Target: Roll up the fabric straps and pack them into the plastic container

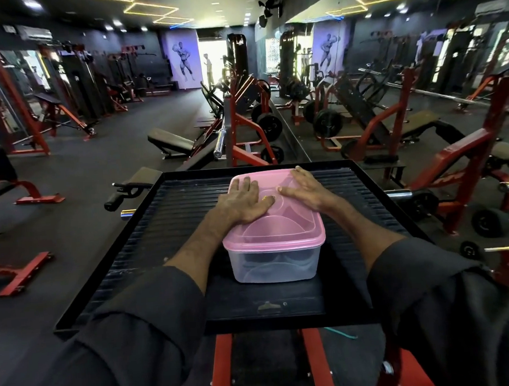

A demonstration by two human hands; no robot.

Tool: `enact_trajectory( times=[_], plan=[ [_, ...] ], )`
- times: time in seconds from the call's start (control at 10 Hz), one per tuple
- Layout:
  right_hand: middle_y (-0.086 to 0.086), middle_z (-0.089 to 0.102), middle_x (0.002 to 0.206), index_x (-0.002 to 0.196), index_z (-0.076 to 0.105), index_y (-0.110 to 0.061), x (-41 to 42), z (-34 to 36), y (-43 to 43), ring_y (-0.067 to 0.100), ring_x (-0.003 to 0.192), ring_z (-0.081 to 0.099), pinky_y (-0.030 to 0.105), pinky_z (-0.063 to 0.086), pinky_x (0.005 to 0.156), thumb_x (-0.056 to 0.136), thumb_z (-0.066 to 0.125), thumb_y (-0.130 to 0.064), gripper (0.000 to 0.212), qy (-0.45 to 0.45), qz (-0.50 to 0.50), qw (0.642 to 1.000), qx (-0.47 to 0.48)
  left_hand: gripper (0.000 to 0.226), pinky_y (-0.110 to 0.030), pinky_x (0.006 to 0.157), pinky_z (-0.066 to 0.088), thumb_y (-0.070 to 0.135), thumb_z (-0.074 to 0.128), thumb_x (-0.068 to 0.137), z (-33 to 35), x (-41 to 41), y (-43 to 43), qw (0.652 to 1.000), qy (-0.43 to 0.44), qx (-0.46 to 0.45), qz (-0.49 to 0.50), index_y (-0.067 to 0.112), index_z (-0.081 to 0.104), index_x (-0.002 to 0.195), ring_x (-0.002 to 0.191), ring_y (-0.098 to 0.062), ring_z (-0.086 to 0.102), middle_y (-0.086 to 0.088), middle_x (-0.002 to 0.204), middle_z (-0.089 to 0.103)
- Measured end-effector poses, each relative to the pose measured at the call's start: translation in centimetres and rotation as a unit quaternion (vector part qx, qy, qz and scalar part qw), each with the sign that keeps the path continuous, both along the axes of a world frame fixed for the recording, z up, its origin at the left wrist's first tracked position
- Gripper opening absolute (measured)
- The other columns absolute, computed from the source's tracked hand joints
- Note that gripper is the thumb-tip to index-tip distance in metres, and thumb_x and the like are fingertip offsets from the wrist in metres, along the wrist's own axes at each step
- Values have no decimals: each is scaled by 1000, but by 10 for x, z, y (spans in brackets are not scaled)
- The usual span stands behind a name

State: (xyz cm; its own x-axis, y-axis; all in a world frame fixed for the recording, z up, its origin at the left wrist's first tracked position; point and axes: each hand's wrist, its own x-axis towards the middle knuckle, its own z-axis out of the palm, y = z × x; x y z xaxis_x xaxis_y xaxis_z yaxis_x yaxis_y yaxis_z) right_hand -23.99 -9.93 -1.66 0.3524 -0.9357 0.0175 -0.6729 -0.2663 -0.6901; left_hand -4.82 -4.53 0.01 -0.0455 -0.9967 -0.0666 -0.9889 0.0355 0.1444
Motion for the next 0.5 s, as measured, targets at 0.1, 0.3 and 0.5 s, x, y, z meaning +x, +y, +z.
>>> enact_trajectory(
  times=[0.1,0.3,0.5],
  plan=[
    [-8,-3,173,163,14,-20,-2,-2,1,25,159,3,56,7,127,78,57,-81,113,-16,3,1000,3,83,-59,122,14,65,26,98,0,0,1,1000,7,-13,4,12,8,159,156,-30,-6,-9,170,-3],
    [-11,-2,172,163,12,-30,0,11,5,32,158,5,69,-2,119,91,35,-79,90,151,-30,988,-29,84,-59,122,14,65,26,98,-2,0,-1,1000,12,-9,3,11,8,159,156,-30,-6,-8,170,-3],
    [3,41,159,151,45,-31,-4,21,26,29,144,35,64,23,117,97,61,-35,56,10,21,982,-187,83,-61,121,15,66,25,97,-3,-2,-4,1000,16,-15,3,13,8,159,156,-29,-6,-7,170,-3]
  ],
)
